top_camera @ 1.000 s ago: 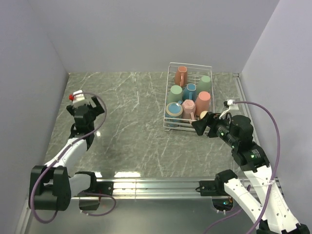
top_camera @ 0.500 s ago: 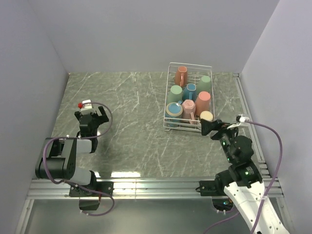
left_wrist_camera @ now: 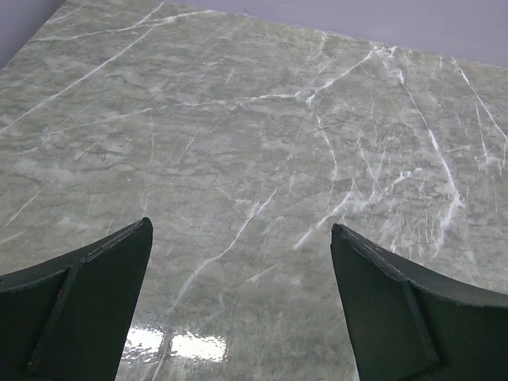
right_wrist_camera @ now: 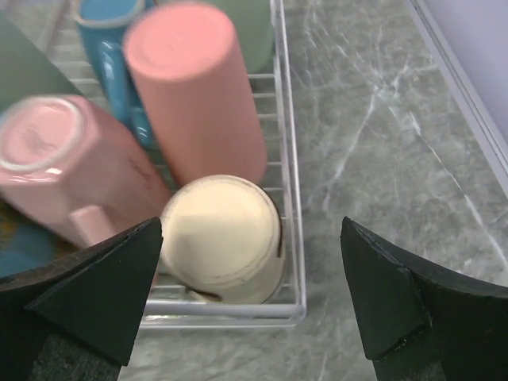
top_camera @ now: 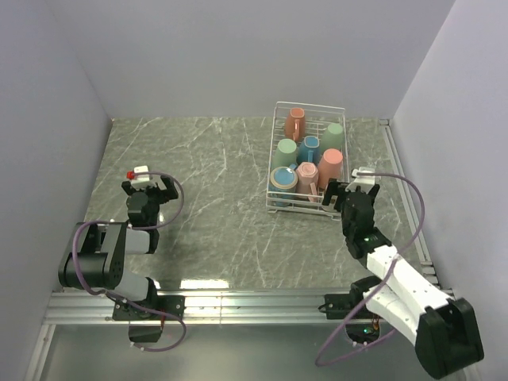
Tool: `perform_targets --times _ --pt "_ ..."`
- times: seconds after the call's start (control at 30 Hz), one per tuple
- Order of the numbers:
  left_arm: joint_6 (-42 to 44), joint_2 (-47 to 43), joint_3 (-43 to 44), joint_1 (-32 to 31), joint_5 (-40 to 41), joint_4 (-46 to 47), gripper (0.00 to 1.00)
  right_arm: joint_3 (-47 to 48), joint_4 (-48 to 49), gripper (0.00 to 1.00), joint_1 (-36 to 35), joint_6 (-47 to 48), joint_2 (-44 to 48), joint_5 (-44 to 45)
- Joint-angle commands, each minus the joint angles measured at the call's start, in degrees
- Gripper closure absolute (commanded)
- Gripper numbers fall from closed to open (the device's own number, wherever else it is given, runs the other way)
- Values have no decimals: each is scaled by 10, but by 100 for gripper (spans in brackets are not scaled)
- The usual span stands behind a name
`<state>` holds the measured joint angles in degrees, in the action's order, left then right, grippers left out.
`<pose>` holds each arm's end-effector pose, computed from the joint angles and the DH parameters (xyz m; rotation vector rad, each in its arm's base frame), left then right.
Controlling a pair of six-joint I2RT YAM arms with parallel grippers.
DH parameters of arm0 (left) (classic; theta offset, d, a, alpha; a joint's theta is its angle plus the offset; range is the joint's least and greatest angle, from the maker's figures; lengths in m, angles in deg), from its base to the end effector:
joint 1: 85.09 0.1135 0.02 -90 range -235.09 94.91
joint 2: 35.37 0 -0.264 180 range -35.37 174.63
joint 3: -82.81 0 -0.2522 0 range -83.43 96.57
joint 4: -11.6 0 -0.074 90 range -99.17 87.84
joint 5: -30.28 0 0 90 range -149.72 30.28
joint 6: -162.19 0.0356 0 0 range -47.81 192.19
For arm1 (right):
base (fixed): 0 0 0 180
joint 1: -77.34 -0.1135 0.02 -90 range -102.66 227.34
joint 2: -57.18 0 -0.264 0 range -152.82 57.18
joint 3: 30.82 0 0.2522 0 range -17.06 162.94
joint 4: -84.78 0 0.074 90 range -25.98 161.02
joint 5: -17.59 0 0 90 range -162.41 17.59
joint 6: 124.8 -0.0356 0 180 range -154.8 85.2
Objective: Load the cups into the dish rack
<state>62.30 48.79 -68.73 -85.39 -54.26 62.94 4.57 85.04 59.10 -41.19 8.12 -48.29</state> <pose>0.2444 0.0021 0.1595 -0.2100 1.6334 -0.0573 0.1904 0.0474 0.2286 0.1136 1.7810 -0.0710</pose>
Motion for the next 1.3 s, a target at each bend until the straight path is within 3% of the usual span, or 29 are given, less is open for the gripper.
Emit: perform_targets --times 0.0,0.3,0.43,0.67,0.9,1.1,1.27 --pt "7 -3 1 2 -15 35 1 -22 144 0 19 40 -53 15" --pt "7 3 -2 2 -15 57 1 -21 309 0 44 4 -200 -4" --pt "7 5 -3 2 -15 59 1 21 246 0 80 -21 -229 -25" --pt "7 5 -3 2 -14 60 1 -9 290 0 100 0 -204 -84" --pt "6 4 -3 2 -14 58 1 94 43 0 98 -78 -78 -84" --pt "7 5 -3 2 -13 57 1 164 -76 0 98 -101 -16 -58" --pt "7 4 -3 2 -13 59 1 169 -168 0 108 -151 -28 96"
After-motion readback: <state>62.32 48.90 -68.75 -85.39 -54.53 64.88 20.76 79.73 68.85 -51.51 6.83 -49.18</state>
